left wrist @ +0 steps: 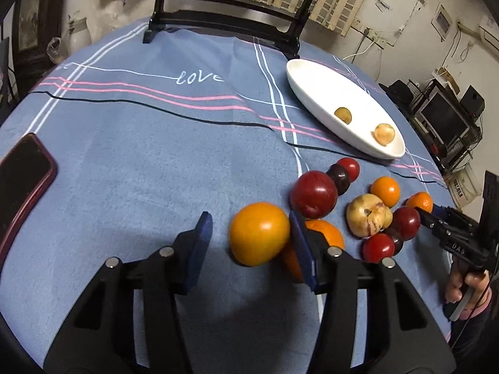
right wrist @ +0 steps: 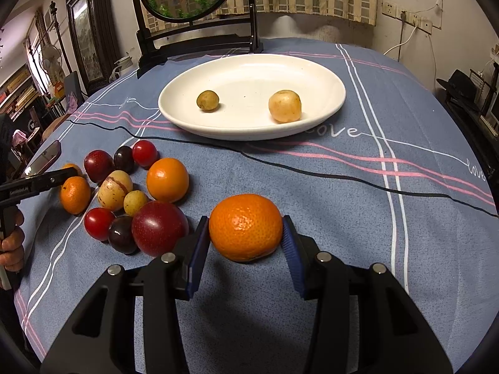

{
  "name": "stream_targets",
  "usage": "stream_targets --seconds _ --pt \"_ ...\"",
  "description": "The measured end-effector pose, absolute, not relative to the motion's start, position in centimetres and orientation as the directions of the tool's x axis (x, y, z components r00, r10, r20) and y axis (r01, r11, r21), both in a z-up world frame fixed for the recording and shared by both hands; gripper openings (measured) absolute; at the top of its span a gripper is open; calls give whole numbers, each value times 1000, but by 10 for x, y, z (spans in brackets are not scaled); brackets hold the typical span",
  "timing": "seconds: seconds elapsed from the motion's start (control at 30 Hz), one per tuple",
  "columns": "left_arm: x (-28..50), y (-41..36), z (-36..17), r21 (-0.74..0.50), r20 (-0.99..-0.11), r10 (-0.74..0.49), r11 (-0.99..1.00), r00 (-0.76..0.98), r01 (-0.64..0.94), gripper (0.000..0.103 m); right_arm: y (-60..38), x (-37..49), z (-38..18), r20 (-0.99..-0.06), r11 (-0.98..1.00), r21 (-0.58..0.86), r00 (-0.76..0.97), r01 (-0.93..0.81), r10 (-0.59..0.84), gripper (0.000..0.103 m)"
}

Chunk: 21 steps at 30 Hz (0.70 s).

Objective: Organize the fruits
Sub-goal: 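Grasp the yellow-orange fruit with the left gripper while the right holds the tangerine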

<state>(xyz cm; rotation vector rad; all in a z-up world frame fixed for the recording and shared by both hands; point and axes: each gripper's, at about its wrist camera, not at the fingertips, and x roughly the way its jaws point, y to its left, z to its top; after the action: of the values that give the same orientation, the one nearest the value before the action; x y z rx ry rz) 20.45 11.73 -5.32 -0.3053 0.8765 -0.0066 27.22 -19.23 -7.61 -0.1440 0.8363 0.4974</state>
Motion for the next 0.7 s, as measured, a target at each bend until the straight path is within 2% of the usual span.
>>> stream_targets --seconds 0.17,0.23,0.37,0.7 --pt "214 117 -56 -245 -768 -98 958 632 -148 52 -192 271 -77 -741 876 63 565 -477 361 46" --pt "209 114 -54 -252 -764 -117 959 635 -126 39 -192 271 -77 -741 877 64 565 -477 362 46" --pt "200 118 -55 -298 -753 -143 944 642 -139 39 -192 270 -77 -742 877 63 565 -477 361 46" --pt "197 120 -54 -309 -741 -132 938 658 -159 39 -193 269 -75 -734 876 68 571 -477 368 46"
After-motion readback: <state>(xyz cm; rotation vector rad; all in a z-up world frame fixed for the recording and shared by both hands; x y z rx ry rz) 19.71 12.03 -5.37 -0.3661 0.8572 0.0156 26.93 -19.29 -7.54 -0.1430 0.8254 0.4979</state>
